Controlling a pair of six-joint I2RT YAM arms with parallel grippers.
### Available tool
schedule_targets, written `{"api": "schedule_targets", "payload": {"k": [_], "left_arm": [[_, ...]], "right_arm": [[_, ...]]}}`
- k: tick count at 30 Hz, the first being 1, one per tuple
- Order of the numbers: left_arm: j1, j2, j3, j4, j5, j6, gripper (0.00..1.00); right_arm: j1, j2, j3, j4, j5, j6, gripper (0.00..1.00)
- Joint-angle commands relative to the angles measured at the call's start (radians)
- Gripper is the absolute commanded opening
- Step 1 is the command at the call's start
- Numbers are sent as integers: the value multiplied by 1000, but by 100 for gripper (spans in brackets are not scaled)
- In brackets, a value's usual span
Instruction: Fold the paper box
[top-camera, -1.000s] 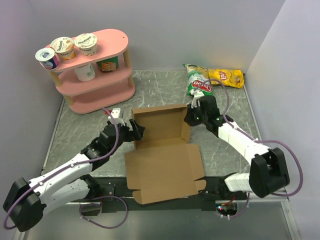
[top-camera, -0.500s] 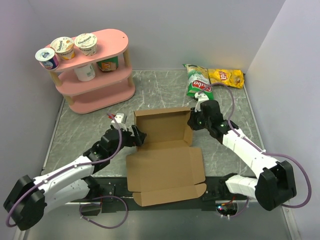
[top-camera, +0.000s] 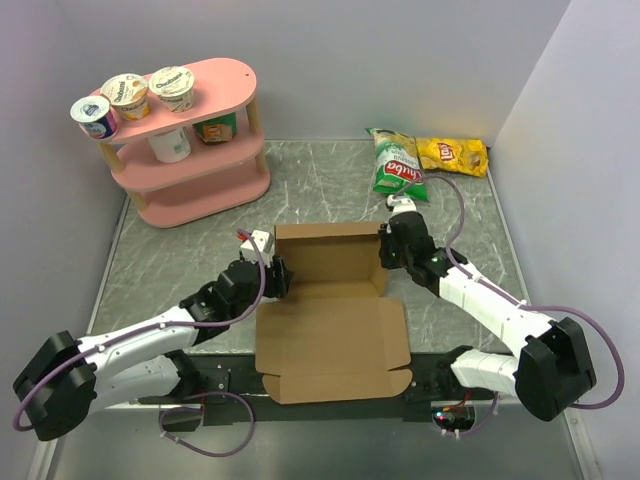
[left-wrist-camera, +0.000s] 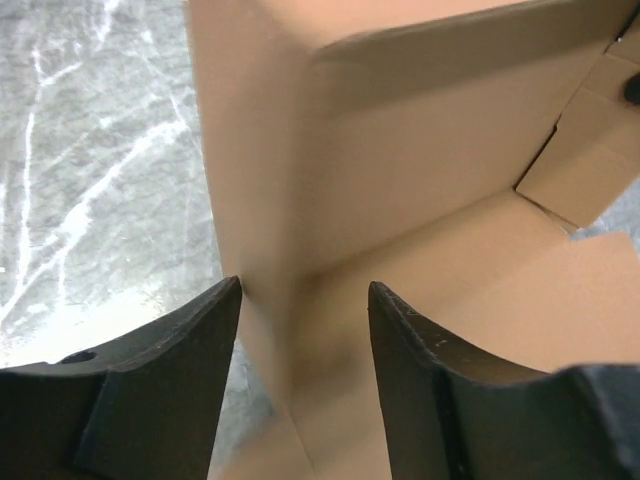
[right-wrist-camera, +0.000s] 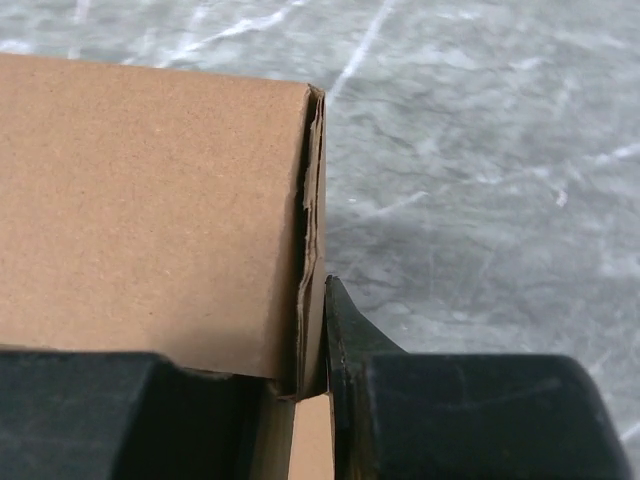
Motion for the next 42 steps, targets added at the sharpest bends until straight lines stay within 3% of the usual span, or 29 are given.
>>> {"api": "schedule_targets", "payload": {"k": [1,8,22,27,35,42], "left_arm": [[-29,6,24,63,-43,14,57],[-53,26,24,78,-88,0,50],[-57,153,47,135,-224,1,55],[-48,207,55,210,-192,9,54],[-39,273,65,308,-226,29,45],[-31,301,58,353,-227,32,27]], "right_arm": [[27,-36,-27,16,180,81,21],[57,-10,-31,7,297,89,20],[66,2,-70,71,240,79,21],[66,-4,-80,89,222,67,23],[66,5,-80,105,206,40,26],[66,11,-89,114,214,67,35]]}}
